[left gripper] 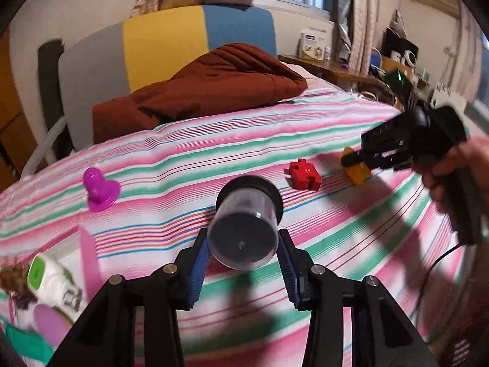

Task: Organize rigid objects
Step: 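Grasp the clear black-lidded canister with the left gripper while the right gripper holds the yellow-orange piece, then carry the canister into the tray and open the left gripper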

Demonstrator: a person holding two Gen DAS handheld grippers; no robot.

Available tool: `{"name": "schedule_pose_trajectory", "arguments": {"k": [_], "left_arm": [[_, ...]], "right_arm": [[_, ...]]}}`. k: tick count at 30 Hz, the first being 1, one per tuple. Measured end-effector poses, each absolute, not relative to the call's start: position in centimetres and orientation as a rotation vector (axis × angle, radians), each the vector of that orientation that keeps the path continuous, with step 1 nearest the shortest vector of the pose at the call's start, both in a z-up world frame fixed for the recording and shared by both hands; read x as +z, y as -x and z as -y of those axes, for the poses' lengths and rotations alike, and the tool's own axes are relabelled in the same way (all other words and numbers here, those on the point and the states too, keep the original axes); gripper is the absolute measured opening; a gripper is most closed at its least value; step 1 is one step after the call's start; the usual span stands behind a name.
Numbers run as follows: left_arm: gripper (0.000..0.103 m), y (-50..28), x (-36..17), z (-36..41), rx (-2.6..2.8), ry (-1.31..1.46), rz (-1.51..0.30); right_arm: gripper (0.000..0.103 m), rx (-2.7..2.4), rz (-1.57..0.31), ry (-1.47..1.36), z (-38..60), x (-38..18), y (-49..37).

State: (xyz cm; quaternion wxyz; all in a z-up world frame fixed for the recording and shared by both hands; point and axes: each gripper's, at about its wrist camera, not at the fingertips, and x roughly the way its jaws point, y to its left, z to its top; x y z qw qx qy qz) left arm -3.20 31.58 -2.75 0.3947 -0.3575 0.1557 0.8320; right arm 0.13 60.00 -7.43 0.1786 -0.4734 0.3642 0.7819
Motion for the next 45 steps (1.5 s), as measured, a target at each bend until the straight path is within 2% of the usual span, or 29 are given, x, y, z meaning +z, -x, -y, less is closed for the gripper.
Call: {"name": "schedule_pose_trajectory", "arguments": {"k": [5, 9, 13, 15, 16, 18, 19, 21, 22, 30, 32, 34, 38, 39, 40, 41, 42, 45], "left_arm": [[0.044, 3.4, -3.3, -32.3, 2.109, 0.934, -0.532], [0.044, 3.4, -3.3, -32.5, 2.116, 0.926, -0.468], [0.045, 2.8, -3.4, -33.1, 2.124, 0.935, -0.506], [0.060, 2.3, -3.8, -32.5, 2.149, 0.938, -0.515], [0.072, 2.1, -4.2, -32.0, 2.173, 0.942, -0.511], [0.073, 2.0, -5.0, -31.0, 2.201, 0.965, -0.478], [0.071, 2.0, -5.6, -30.4, 2.195, 1.005, -0.444], [0.055, 1.9, -6.1, -30.2, 2.177, 1.040, -0.428], [0.044, 1.8, -6.1, -30.3, 2.164, 1.042, -0.435], [0.041, 1.1, -2.7, -29.6, 2.158, 0.964, -0.355], [0.036, 1.2, -2.1, -29.8, 2.165, 0.952, -0.362], [0.030, 1.6, -2.2, -30.3, 2.162, 0.955, -0.368], [0.031, 1.9, -3.1, -31.1, 2.168, 0.977, -0.397], [0.031, 1.9, -3.3, -31.2, 2.170, 0.985, -0.396], [0.039, 1.9, -3.5, -31.3, 2.169, 0.995, -0.386], [0.052, 2.0, -3.6, -31.4, 2.171, 1.004, -0.368], [0.057, 2.2, -3.6, -31.3, 2.178, 1.003, -0.348], [0.060, 2.6, -3.3, -31.7, 2.212, 0.987, -0.280]], "right_arm": [[0.027, 2.214, -1.018, 1.343, -59.9, -7.4, -0.1], [0.027, 2.213, -1.030, 1.338, -59.9, -7.4, -0.1], [0.027, 2.213, -1.036, 1.338, -60.0, -7.5, -0.1], [0.027, 2.213, -1.038, 1.340, -60.0, -7.5, -0.1], [0.027, 2.212, -1.040, 1.340, -60.1, -7.5, -0.1], [0.027, 2.211, -1.036, 1.343, -60.0, -7.5, 0.0], [0.027, 2.212, -1.034, 1.342, -60.1, -7.5, -0.1], [0.027, 2.212, -1.029, 1.344, -60.1, -7.6, 0.1], [0.027, 2.214, -1.026, 1.346, -60.1, -7.6, 0.1], [0.027, 2.216, -1.037, 1.339, -60.2, -7.6, -0.2], [0.027, 2.215, -1.032, 1.340, -60.2, -7.6, -0.2], [0.027, 2.216, -1.033, 1.340, -60.3, -7.6, -0.5], [0.027, 2.216, -1.043, 1.339, -60.5, -7.6, -0.7], [0.027, 2.215, -1.046, 1.338, -60.4, -7.5, -0.7], [0.027, 2.213, -1.048, 1.339, -60.5, -7.5, -0.7], [0.027, 2.212, -1.047, 1.339, -60.3, -7.6, -0.5], [0.027, 2.212, -1.046, 1.341, -60.3, -7.6, -0.5], [0.027, 2.210, -1.043, 1.341, -60.2, -7.5, -0.4]]}}
